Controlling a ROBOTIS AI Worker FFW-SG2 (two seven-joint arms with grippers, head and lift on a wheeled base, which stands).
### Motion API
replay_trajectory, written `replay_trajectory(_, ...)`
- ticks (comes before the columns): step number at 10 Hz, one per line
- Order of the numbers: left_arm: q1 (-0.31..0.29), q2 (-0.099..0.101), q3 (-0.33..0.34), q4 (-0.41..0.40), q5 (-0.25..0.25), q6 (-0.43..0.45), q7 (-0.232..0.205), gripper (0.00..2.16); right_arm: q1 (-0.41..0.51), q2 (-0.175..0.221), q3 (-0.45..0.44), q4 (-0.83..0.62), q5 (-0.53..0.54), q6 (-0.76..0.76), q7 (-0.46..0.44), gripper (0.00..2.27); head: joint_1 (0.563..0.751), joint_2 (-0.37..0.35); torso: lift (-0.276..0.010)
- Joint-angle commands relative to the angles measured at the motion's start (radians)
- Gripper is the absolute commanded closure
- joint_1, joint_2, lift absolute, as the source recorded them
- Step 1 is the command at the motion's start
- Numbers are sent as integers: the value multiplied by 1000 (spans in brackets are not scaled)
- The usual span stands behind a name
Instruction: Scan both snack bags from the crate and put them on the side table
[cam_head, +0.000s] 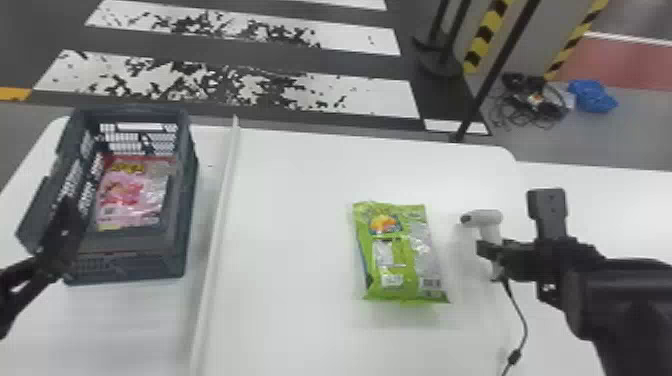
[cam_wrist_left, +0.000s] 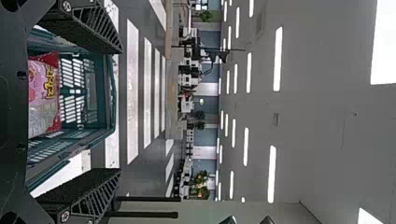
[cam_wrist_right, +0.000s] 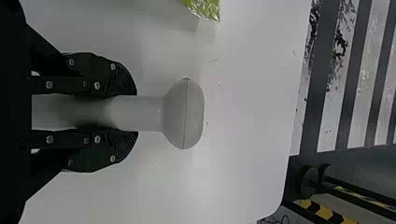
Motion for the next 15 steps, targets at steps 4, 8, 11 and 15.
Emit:
replay_trajectory(4,-3,4,-1,-4,3,6,1,97,223,54,-93,-398,-37,257,4,2246,695,-147,-87)
replay_trajectory(8,-3,6,-3,2,9,6,-1,97,380,116,-124,-651,-57,475,44,2246,695,-108,-87)
replay_trajectory(11,-9,3,-4,14,14,3,-1,97,412,146,-117,-772,-95,582,73,2246,695,-59,-87)
replay_trajectory(15,-8,1,-4,17,14,0,-4,97,392,156,-44,-791,-92,591,70,2246,695,22,-87)
